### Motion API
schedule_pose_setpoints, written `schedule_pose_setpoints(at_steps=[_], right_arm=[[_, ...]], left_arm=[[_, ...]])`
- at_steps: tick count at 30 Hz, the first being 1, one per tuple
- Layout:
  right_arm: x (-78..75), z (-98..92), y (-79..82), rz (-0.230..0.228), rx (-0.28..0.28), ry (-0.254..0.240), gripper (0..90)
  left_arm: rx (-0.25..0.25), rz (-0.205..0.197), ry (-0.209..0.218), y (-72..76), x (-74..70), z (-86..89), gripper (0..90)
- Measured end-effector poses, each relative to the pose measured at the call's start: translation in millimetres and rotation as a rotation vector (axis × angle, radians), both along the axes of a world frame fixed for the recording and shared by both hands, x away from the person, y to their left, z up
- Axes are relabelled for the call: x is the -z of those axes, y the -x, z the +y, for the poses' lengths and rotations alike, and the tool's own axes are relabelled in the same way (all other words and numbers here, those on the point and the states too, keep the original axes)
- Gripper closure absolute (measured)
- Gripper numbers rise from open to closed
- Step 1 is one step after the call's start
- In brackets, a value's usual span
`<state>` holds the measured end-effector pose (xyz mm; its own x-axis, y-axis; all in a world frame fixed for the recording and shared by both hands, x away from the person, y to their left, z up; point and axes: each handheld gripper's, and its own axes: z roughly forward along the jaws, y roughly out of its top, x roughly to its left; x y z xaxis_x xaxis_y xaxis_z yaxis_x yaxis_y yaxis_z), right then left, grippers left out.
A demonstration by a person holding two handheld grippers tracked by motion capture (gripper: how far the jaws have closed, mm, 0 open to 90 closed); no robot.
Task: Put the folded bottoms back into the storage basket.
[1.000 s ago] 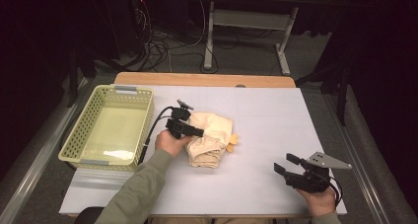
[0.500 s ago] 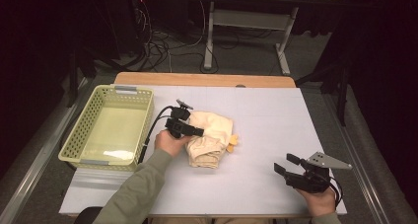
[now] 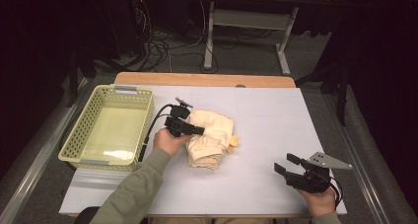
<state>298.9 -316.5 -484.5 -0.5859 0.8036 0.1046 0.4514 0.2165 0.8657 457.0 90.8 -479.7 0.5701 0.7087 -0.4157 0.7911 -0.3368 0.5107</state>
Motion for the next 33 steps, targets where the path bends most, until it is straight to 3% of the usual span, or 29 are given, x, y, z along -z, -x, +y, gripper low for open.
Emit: schedule_pose_setpoints(at_steps=[12, 15, 21, 33], right_arm=[[-0.2, -0.4, 0.1, -0.001, 0.005, -0.003, 34.0], [-0.1, -0.5, 0.1, 0.0, 0.006, -0.004, 33.9], [-0.4, -1.0, 0.3, -0.004, 0.01, -0.008, 33.9], [-0.3, -1.0, 0.5, -0.002, 0.012, -0.008, 33.8]], left_arm=[[0.02, -0.011, 0.012, 1.4, -8.0, 1.0, 63.2], [0.018, 0.002, 0.041, 1.5, -9.4, 2.0, 63.2], [0.022, -0.002, 0.058, 2.8, -13.1, 2.7, 63.2], [0.043, -0.035, 0.05, 6.0, -27.2, 1.1, 63.2]])
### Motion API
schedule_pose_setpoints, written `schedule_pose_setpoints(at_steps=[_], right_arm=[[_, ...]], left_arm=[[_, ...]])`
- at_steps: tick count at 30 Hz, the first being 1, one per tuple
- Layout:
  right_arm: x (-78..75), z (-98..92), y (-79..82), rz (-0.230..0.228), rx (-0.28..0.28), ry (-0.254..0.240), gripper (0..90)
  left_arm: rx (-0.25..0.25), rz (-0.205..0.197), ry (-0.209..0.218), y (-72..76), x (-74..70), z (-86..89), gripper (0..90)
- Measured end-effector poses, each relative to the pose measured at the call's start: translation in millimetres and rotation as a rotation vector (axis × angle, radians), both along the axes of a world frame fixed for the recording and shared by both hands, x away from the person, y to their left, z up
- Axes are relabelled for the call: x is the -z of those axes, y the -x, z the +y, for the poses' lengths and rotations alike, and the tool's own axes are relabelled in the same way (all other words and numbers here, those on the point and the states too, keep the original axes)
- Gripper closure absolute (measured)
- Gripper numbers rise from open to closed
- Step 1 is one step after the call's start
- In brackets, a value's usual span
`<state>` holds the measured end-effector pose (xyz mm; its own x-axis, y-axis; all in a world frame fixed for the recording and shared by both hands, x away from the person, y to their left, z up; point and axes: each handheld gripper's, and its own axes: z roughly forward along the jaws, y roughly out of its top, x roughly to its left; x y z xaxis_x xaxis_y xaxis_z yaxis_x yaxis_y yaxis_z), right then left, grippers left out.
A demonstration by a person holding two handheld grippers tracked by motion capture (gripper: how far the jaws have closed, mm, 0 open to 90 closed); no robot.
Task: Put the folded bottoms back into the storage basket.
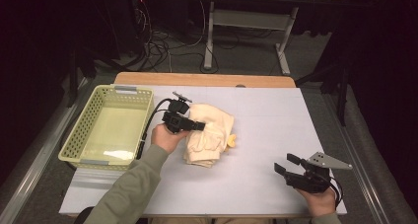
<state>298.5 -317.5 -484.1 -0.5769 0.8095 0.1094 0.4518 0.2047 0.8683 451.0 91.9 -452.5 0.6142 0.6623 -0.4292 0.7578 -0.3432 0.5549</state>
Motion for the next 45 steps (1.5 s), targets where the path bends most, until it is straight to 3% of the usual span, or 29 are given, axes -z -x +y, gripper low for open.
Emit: schedule_pose_setpoints(at_steps=[45], right_arm=[[0.3, -0.3, -0.3, 0.006, 0.002, 0.0, 33.0]], left_arm=[[-0.002, -0.049, 0.02, 8.3, -27.3, 9.7, 63.1]])
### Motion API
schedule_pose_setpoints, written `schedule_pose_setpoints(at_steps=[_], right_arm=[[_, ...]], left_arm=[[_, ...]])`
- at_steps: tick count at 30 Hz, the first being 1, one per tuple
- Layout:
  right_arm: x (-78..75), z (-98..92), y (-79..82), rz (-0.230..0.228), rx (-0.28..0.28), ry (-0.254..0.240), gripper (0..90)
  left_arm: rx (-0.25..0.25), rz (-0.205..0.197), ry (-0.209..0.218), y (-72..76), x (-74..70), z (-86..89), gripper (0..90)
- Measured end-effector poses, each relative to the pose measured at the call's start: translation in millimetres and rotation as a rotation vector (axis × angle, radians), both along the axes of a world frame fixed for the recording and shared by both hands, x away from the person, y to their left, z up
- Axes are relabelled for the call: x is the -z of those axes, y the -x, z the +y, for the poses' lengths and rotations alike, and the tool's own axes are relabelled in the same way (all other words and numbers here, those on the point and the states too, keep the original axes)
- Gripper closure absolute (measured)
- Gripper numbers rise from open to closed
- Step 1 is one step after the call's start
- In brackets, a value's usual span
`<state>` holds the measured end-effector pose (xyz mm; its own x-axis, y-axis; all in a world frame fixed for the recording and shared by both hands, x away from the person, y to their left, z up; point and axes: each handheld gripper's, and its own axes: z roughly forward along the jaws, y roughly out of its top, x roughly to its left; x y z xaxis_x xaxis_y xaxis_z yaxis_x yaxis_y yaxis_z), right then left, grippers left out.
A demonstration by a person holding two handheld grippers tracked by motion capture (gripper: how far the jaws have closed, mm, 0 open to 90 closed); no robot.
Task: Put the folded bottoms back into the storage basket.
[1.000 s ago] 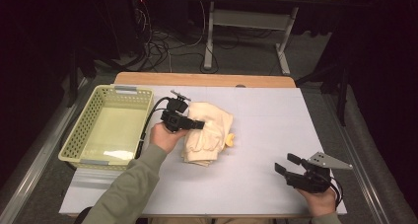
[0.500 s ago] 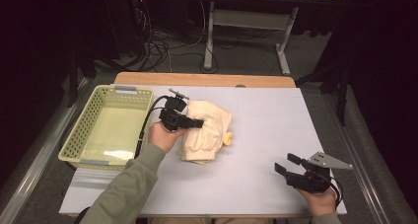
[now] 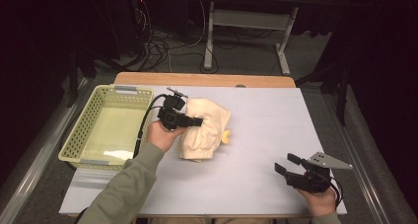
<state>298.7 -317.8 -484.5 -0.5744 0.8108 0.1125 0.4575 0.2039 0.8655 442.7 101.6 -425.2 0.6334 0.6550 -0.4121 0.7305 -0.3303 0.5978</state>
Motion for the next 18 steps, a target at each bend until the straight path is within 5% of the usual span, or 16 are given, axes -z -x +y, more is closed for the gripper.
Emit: schedule_pose_setpoints(at_steps=[18], right_arm=[[0.0, -0.2, -0.1, 0.0, 0.0, -0.001, 33.0]], left_arm=[[-0.01, -0.012, 0.005, 3.0, -7.6, 4.3, 63.0]])
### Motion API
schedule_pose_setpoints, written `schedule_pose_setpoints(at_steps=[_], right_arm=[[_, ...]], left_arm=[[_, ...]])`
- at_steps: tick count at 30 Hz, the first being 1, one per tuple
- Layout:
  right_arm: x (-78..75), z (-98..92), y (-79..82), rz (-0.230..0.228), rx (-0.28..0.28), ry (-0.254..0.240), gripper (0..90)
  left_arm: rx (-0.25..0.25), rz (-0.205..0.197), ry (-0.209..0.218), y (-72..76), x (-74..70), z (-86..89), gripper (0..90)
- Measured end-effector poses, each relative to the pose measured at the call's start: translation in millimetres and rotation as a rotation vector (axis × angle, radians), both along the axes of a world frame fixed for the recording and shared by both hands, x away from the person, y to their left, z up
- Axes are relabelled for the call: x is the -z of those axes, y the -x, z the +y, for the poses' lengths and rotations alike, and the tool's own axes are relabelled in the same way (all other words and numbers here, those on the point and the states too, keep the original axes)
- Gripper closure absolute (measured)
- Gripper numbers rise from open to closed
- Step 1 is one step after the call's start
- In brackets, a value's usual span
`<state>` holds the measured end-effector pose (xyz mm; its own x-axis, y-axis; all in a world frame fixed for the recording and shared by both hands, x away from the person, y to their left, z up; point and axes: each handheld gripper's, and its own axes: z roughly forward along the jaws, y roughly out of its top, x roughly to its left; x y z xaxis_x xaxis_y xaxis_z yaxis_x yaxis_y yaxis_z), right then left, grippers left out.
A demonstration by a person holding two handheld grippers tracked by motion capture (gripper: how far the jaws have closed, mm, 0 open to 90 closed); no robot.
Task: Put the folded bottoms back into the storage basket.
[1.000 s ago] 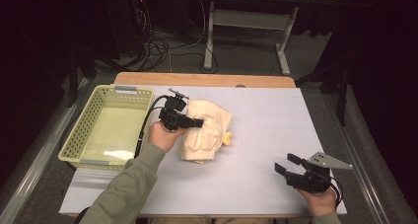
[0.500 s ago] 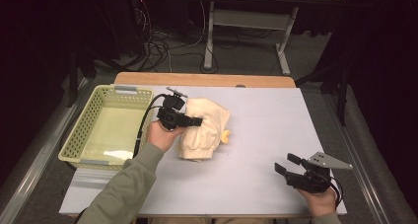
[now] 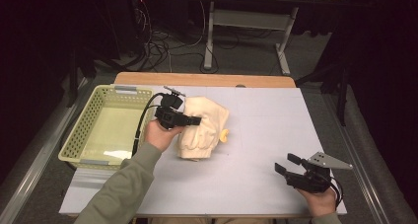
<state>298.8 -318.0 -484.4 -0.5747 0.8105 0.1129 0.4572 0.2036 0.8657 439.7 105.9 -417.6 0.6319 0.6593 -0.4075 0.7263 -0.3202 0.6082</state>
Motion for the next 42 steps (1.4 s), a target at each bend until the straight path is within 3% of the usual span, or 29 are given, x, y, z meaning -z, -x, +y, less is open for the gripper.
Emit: schedule_pose_setpoints(at_steps=[42], right_arm=[[0.0, -0.2, 0.3, -0.003, 0.0, -0.002, 33.0]], left_arm=[[0.003, -0.021, 0.015, 9.7, -16.2, 15.2, 62.9]])
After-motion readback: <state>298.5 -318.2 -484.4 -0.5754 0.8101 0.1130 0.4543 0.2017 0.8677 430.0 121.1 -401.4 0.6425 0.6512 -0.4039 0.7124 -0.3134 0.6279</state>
